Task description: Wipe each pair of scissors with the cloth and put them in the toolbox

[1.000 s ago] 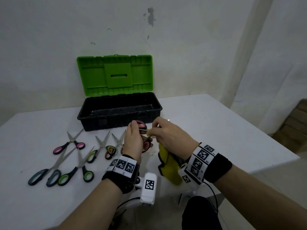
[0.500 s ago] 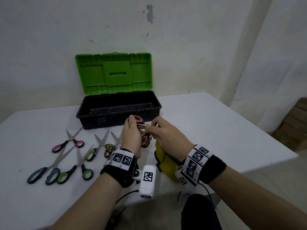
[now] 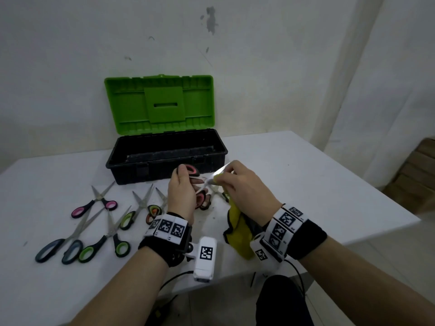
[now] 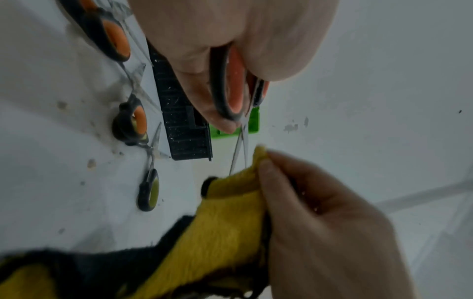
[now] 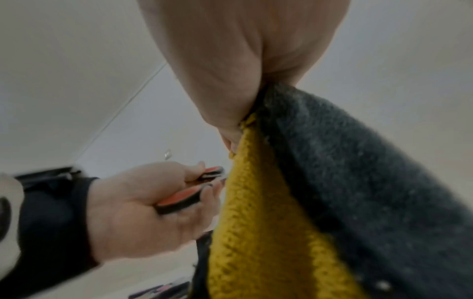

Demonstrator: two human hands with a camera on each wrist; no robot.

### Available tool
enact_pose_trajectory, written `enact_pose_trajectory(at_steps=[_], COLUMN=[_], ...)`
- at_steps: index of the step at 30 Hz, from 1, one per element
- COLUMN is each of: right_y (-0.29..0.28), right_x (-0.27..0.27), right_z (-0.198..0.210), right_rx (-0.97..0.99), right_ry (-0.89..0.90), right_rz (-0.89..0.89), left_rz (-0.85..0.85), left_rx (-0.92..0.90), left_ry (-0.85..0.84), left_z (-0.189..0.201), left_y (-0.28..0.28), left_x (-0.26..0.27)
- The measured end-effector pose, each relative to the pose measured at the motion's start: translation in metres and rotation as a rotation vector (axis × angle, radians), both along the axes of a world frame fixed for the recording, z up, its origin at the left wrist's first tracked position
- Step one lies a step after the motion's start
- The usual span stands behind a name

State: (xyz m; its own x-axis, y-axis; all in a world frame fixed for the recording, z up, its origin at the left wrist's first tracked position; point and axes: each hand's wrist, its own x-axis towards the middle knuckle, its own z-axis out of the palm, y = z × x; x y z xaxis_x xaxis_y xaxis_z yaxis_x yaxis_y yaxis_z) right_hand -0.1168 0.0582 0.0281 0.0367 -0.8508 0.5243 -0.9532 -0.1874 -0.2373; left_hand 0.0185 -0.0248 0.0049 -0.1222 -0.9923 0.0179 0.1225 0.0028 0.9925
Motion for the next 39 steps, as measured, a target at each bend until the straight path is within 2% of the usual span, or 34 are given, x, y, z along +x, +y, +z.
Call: enact_pose_trajectory(at_steps=[3,7,13,19,26,30,37,39], right_y=[-0.003,0.001,0.001,-0.009,-0.014,-0.009,-0.01,-0.016], right_x=[0.008,-0.02,-0.065,-0.092,-0.09,-0.079,-0.025,-0.019], right_z=[-0.002,-0.006,0.003,-0.02,-0.017,-0.002,0.028,0.028], right_rx=[0.022,0.093,0.055,0.29,0.573,0.56,0.517,0.518], right_ry=[0.022,-0.001,-0.252,-0.299,-0.241,-0.209,-0.55,-0.707], right_rz=[0.013,-0.092,-0.218,-0.322,-0.256,-0.28,0.024,0.063], left_rz=[-0.02,0.061,0.063,0.029,0.006,0.022,-0.011,-0.02], left_rx=[0.041,0.135,0.106,0.087,0.199,0.209,0.202,0.184], left_ry=[0.038,0.164,0.245,0.207,0.272,0.317,0.297,0.296], left_z=[-0.003,-0.003,0.005,0.005,0.006,0.012,0.029,0.031], left_y=[0.001,-0.016,-0.022,-0.008,0.0,-0.005,0.001,0.001], left_x=[-0.007,0.002,-0.002,-0.024,-0.037,-0.038,-0.045,-0.045])
